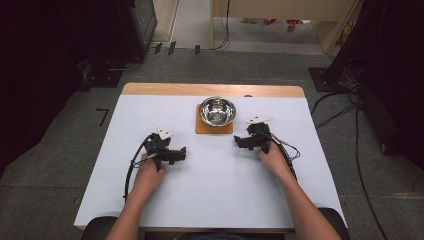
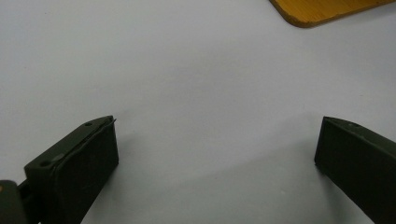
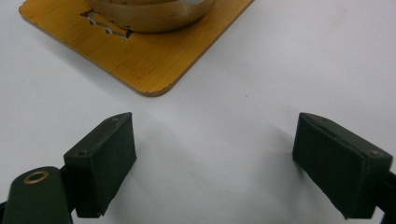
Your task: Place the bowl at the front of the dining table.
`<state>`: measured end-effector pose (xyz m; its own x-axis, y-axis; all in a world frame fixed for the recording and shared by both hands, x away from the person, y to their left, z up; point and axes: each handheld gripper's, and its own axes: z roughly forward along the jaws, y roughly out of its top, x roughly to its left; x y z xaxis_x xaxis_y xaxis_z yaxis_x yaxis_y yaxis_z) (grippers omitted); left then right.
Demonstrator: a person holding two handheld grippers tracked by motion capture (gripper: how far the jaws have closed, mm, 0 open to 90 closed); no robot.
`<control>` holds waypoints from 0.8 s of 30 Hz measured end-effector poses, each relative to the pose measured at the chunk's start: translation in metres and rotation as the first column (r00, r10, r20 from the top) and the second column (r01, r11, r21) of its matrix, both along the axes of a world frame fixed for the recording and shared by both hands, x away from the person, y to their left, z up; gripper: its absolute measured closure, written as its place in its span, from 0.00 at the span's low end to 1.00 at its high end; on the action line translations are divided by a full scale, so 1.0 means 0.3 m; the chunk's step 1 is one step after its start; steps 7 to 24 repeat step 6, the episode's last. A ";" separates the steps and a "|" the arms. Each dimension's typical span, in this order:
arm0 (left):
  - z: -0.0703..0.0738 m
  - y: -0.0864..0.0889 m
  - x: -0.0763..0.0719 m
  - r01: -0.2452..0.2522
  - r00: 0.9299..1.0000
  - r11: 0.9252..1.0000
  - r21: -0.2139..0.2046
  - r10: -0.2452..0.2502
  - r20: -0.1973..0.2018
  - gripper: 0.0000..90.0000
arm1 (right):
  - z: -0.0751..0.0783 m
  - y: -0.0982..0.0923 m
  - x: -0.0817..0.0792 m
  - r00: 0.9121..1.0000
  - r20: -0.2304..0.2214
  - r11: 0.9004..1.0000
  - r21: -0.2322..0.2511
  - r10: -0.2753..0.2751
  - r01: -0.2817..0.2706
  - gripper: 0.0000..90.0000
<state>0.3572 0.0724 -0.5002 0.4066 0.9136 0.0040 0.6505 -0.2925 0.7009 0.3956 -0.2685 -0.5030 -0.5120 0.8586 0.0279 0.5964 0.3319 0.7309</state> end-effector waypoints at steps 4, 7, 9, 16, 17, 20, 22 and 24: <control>0.000 0.000 0.000 0.000 1.000 1.000 0.001 0.000 0.000 0.00 | 0.000 0.000 0.000 1.000 0.000 1.000 0.000 0.000 0.000 0.14; 0.001 0.000 0.000 0.001 1.000 1.000 0.002 -0.001 -0.001 0.00 | 0.000 0.000 0.000 1.000 0.000 1.000 0.000 0.000 0.000 0.14; 0.001 0.000 0.000 0.001 1.000 1.000 0.002 -0.001 -0.001 0.00 | 0.000 0.000 0.000 1.000 0.000 1.000 0.000 0.000 0.000 0.14; 0.001 0.000 0.000 0.001 1.000 1.000 0.002 -0.001 -0.001 0.00 | 0.000 0.000 0.000 1.000 0.000 1.000 0.000 0.000 0.000 0.14; 0.001 0.000 0.000 0.001 1.000 1.000 0.002 -0.001 -0.001 0.00 | 0.000 0.000 0.000 1.000 0.000 1.000 0.000 0.000 0.000 0.14; 0.001 0.000 0.000 0.001 1.000 1.000 0.002 -0.001 -0.001 0.00 | 0.000 0.000 0.000 1.000 0.000 1.000 0.000 0.000 0.000 0.14; 0.001 0.000 0.000 0.001 1.000 1.000 0.002 -0.001 -0.001 0.00 | 0.000 0.000 0.000 1.000 0.000 1.000 0.000 0.000 0.000 0.14; 0.001 0.000 0.000 0.001 1.000 1.000 0.002 -0.001 -0.001 0.00 | 0.000 0.000 0.000 1.000 0.000 1.000 0.000 0.000 0.000 0.14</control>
